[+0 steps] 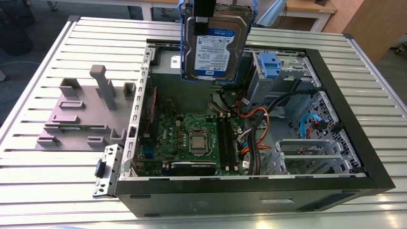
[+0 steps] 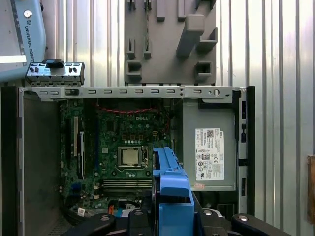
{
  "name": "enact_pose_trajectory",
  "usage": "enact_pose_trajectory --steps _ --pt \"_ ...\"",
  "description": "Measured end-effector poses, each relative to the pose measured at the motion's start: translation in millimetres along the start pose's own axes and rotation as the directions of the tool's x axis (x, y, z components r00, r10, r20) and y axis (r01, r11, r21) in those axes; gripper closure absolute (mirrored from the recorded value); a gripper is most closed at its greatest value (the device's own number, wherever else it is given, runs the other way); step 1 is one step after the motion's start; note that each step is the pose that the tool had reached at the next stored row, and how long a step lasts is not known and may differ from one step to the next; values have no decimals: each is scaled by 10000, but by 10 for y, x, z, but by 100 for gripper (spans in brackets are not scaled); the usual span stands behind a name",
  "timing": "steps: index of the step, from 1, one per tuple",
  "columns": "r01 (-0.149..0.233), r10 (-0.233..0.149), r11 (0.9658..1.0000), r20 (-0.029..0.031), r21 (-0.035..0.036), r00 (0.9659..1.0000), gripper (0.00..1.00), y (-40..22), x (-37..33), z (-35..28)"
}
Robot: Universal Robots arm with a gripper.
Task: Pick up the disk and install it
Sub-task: 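Pick up the disk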
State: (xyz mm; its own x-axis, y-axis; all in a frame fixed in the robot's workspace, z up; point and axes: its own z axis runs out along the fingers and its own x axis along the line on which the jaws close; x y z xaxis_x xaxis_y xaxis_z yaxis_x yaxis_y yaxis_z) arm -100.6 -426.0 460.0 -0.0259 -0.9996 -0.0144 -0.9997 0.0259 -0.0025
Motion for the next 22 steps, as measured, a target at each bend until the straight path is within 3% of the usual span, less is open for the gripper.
enact_pose_trajectory --steps 22 --pt "0 0 10000 0 0 10000 63 -126 -3 2"
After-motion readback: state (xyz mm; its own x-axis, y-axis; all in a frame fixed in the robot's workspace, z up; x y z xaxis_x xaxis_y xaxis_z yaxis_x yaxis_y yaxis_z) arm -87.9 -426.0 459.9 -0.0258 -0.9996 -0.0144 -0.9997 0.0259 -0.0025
